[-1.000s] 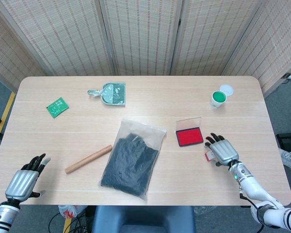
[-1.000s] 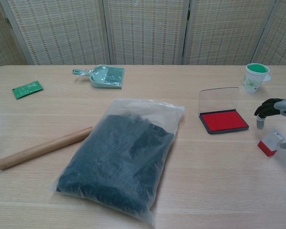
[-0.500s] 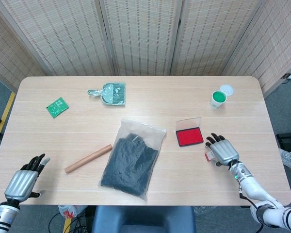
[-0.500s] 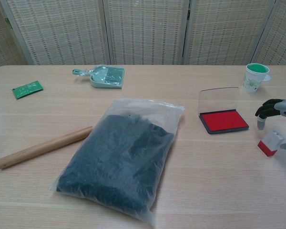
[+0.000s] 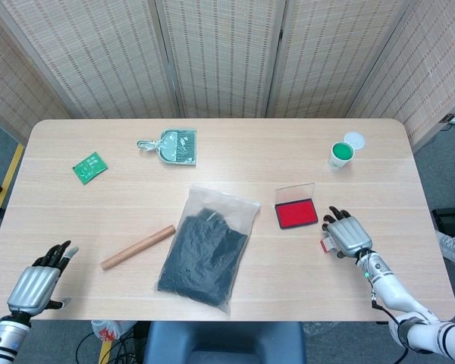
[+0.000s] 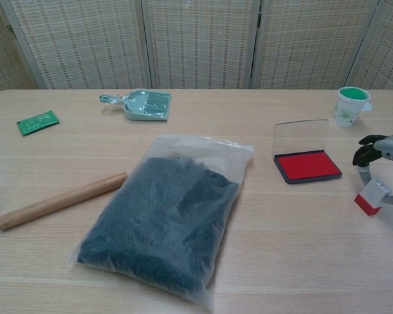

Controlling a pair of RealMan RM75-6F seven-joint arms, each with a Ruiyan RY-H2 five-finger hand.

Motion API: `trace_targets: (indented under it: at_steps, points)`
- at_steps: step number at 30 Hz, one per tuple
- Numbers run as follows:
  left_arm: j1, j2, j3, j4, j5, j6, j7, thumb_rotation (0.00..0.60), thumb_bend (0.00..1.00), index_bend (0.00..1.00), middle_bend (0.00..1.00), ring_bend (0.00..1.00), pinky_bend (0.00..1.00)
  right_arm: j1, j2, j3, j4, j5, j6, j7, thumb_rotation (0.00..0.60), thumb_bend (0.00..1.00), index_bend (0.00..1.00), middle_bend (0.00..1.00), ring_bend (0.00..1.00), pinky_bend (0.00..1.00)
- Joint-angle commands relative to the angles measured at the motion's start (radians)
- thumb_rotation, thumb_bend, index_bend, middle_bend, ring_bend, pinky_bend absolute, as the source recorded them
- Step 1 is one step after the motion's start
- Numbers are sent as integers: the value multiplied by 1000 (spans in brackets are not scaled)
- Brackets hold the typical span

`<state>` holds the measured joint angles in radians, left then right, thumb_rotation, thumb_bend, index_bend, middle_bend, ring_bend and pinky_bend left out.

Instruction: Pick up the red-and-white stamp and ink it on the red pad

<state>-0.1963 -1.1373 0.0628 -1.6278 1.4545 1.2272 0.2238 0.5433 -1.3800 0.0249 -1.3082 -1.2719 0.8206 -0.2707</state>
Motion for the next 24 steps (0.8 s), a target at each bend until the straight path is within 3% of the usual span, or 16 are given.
trace_targets:
  at_steps: [1,12,15,20,24]
  points:
    - [0,2,1,0,5,1,-8,600,70,60,0,41,267,0,-4,0,2,0,7,-4,600,270,531,264,100,129]
    - [0,7,5,0,19,6,-28,600,70,52,0,41,267,-20,71,23,-125,-12,101,-15,600,282,627,497,246,156]
    - [0,9,7,0,21,5,-31,600,70,53,0,41,267,-20,102,34,-172,-2,114,-21,600,282,649,564,321,281]
    - [0,13,9,-4,28,7,-41,600,70,52,0,41,267,-2,125,51,-213,57,92,-68,600,283,722,687,531,571]
    - [0,18,10,-5,31,7,-53,600,70,53,0,41,267,14,114,69,-210,111,83,-101,600,289,762,775,624,664]
